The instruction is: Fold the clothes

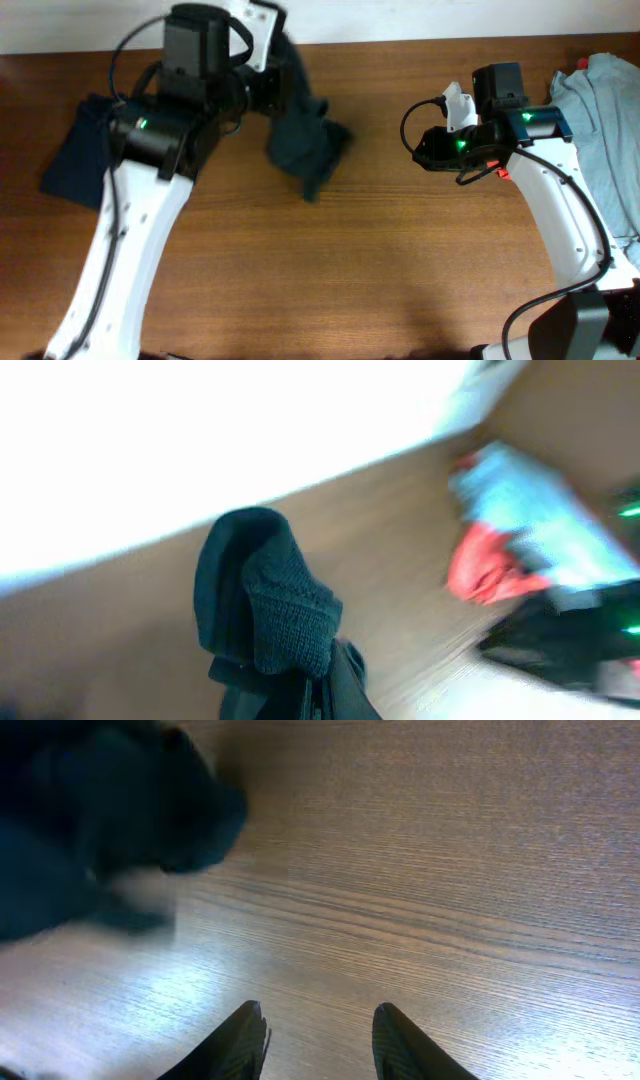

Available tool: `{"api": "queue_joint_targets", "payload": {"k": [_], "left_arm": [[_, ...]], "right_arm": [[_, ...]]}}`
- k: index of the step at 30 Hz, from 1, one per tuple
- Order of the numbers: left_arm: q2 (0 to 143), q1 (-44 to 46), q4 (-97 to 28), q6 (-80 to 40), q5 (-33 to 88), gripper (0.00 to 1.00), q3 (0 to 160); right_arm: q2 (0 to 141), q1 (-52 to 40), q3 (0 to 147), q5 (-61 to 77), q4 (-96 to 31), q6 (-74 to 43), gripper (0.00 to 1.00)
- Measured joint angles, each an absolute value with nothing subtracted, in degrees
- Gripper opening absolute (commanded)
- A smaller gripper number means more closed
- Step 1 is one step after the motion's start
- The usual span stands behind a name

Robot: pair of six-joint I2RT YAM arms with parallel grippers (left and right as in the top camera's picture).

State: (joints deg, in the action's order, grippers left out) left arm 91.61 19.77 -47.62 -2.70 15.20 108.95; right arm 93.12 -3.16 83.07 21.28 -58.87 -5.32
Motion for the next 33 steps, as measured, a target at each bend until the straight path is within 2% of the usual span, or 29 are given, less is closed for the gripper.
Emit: {"api": "queue_joint_targets", "payload": {"k": [8,14,16,22,33], "left_arm": [[87.9,28.5,-46.0,2.7,16.9,0.0,117.4],[88.0,28.7,-50.7,4.6,8.2,0.01,117.4],[88.0,28.7,-52.9,5.0,3.4,0.01,117.4],[88.0,28.6,-56.1,5.4,-5.5,0.01,117.4],[88.0,28.6,-56.4,6.5,-11.5,0.0,117.4]], "right_arm": [[93.1,-3.2,83.1,21.3,-59.1,-5.3,0.41],[93.1,-3.2,83.1,21.3,-59.3,-5.3,0.42],[93.1,-3.2,83.1,21.3,-59.4,-5.3,0.47],[93.1,-3.2,83.1,21.3,-59.4,-5.1,0.49],[95.3,-6.7,82.1,22.6,-54.1,-2.9,0.66]]}}
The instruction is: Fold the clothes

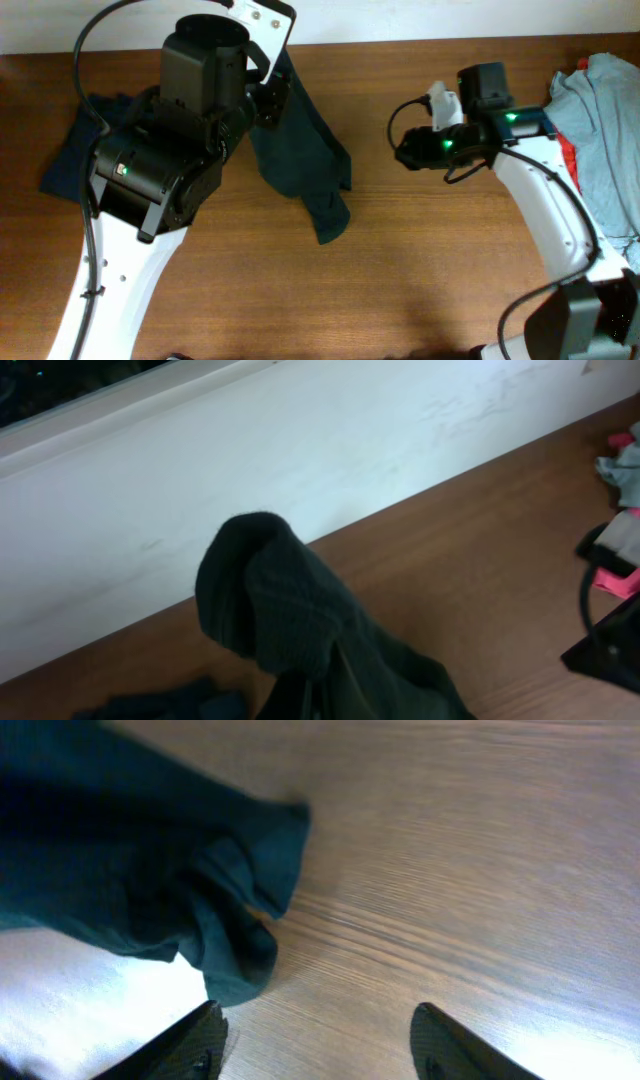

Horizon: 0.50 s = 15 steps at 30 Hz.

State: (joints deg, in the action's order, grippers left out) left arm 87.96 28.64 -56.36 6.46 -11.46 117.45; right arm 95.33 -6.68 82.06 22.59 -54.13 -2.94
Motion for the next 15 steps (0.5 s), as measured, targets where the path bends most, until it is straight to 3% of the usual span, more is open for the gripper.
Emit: {"api": "queue_joint_targets", "payload": {"k": [8,15], "left_arm": [[85.7,29.7,-43.8,6.3,0.8,0.0,117.5],[84.4,35.9,-28.5,4.4,16.3,0.0,118.5]], "right_arm": [[100.4,-8.4,80.6,22.2,-52.0,-4.5,0.73],[98.3,2.0,80.6,18.9,-56.4,-8.5,0.74]]}}
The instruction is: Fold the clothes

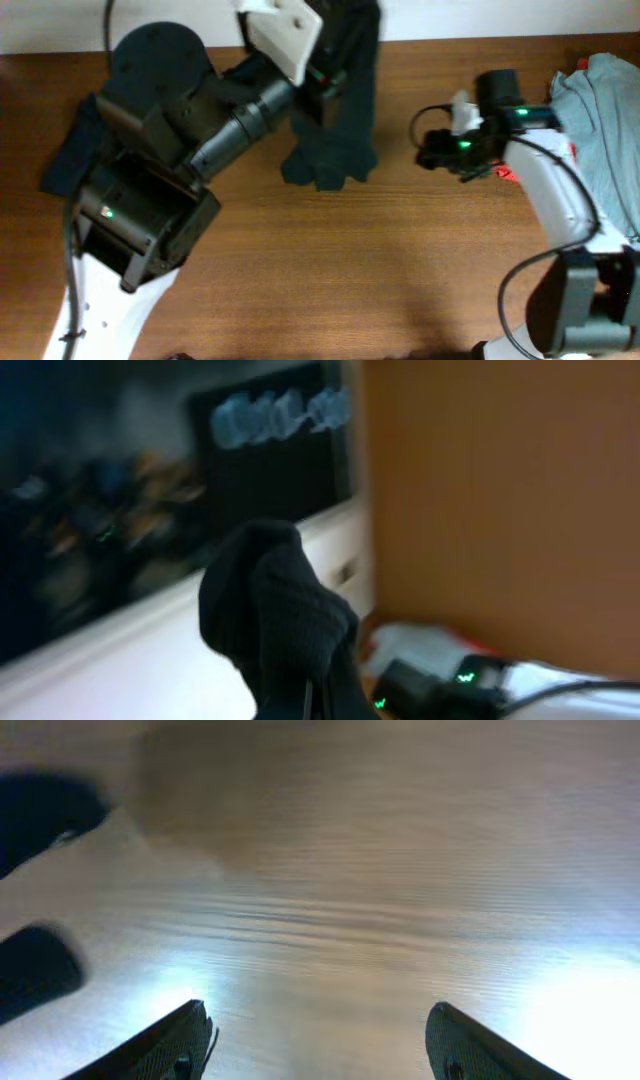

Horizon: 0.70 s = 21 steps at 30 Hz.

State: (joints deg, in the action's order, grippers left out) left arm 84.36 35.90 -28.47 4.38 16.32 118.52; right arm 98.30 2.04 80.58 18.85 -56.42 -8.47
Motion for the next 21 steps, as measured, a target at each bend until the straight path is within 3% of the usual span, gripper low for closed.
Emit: {"api": "queue_joint_targets", "payload": {"k": [8,12,17,18,21], "left_arm": [[88.6,44.7,-23.9,3.6,21.5,0.0,118.8],[90.5,43.8,-27.4,3.6,21.0,0.0,118.8],[90.7,40.2,-37.4,3.8,11.7,0.01,118.9],[90.7,39.1,-40.2,3.9,9.0,0.02,118.9],[91.0,34.5,-48.0,4.6,0.9,0.22,119.0]], "right_arm": [[91.3,16.3,80.7,19.2,-61.3,-9.3,0.75],[90.4,17.4,80.8,20.0,-61.4,-9.3,0.75],[90.4,15.7,80.8,20.9,-60.8,-9.2,0.76],[90.4,15.3,80.8,20.9,-60.5,-9.2,0.76],[90.4,13.4,80.8,21.1,-60.1,-8.9,0.76]]}}
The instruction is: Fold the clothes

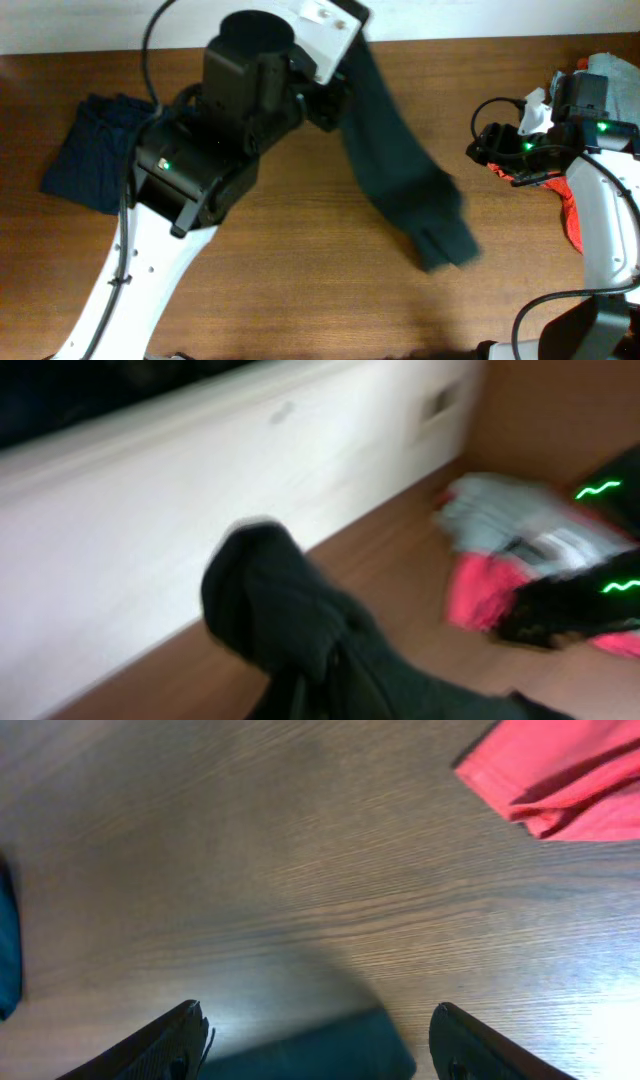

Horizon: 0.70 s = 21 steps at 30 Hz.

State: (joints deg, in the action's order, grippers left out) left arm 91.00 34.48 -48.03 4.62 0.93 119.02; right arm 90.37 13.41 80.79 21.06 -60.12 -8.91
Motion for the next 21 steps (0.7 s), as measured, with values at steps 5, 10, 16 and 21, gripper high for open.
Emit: {"api": "queue_joint_targets", "payload": {"k": [5,10,16,21], "left_arm": [[94.1,27.7,-59.0,5.4,-5.0,0.43,119.2],[97.5,24.1,-66.2,5.7,-6.4,0.58,119.2],[98.2,23.3,-71.9,5.8,-2.1,0.54,118.9],[101.1,24.4,-75.2,8.6,5.3,0.46,114.3]], "right_arm": [[90.4,11.3,80.8,21.1,-60.0,-8.8,0.77],[90.4,10.9,80.8,21.1,-60.3,-8.8,0.77],[90.4,10.9,80.8,21.1,-60.3,-8.8,0.78],[90.4,10.9,80.8,21.1,-60.3,-8.8,0.82]]}}
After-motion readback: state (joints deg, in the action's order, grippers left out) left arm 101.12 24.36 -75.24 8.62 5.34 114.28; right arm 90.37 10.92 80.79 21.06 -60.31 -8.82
